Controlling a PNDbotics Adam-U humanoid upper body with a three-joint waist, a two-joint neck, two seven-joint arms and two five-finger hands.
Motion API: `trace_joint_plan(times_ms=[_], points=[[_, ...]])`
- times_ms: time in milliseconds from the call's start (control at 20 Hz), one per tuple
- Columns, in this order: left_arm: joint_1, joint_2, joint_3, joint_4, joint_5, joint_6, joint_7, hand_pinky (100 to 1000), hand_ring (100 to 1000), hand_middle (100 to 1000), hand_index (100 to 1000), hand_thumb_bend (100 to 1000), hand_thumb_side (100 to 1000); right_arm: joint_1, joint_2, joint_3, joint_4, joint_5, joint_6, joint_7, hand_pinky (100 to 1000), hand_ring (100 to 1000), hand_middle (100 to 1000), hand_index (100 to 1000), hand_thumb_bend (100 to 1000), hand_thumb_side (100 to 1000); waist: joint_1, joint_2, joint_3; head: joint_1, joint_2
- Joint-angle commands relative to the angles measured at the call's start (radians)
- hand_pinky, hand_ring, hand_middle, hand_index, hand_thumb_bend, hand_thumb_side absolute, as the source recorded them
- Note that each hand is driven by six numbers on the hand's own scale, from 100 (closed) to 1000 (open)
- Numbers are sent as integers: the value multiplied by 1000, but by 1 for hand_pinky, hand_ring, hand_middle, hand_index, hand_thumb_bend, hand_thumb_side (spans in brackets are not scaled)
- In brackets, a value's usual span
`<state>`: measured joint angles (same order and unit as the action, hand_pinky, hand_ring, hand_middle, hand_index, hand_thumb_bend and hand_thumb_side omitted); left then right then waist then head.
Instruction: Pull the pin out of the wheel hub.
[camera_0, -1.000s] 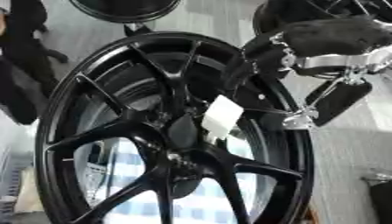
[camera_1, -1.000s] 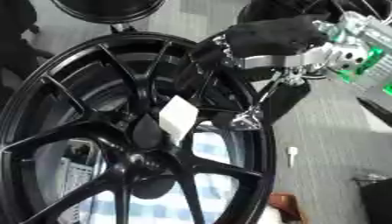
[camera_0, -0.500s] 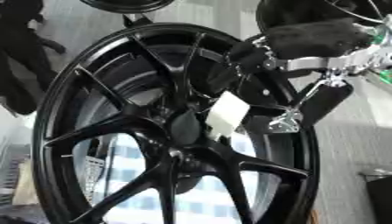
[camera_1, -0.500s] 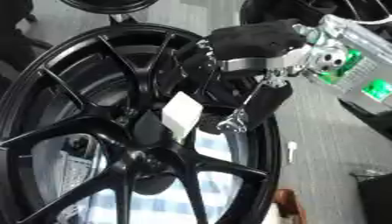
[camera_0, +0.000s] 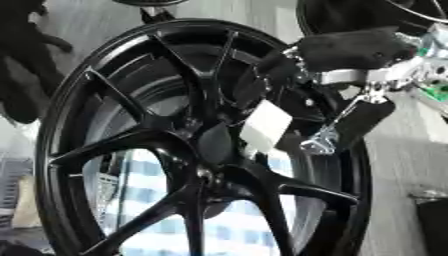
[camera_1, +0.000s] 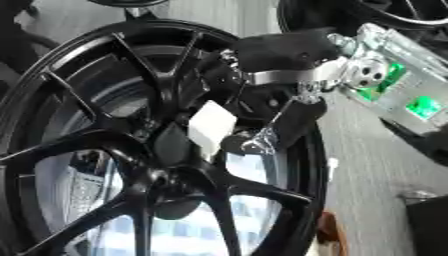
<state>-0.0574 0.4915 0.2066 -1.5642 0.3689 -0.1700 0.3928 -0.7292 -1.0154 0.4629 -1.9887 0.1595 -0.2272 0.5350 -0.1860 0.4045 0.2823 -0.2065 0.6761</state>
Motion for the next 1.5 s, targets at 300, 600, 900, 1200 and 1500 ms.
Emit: trace_joint_plan(times_ms=[300,600,900,1200,1500], points=[[-9,17,6,-7,-9,4,7,896,709,617,803,100,891,134,-54,-32,-11,40,-63,-55,857,820,758,850,188,280,7,-6,5,0,-1],[-11,17,3,-1,-12,6,6,897,710,618,803,100,896,165,-58,-36,-11,34,-84,-95,845,776,623,781,100,255,5,-5,3,4,-3],[-10,15,4,2,-15,7,7,898,711,618,803,100,897,170,-56,-35,-11,30,-60,-127,831,732,543,721,100,235,5,-4,4,5,-2],[-8,14,3,5,-18,9,7,900,713,619,803,100,898,170,-53,-34,-11,4,-30,-164,804,674,457,643,100,167,5,-4,3,5,-2],[-7,14,3,10,-20,13,7,902,715,619,803,100,901,165,-56,-31,-11,-94,26,-205,765,560,322,526,100,142,5,-11,3,5,-8]])
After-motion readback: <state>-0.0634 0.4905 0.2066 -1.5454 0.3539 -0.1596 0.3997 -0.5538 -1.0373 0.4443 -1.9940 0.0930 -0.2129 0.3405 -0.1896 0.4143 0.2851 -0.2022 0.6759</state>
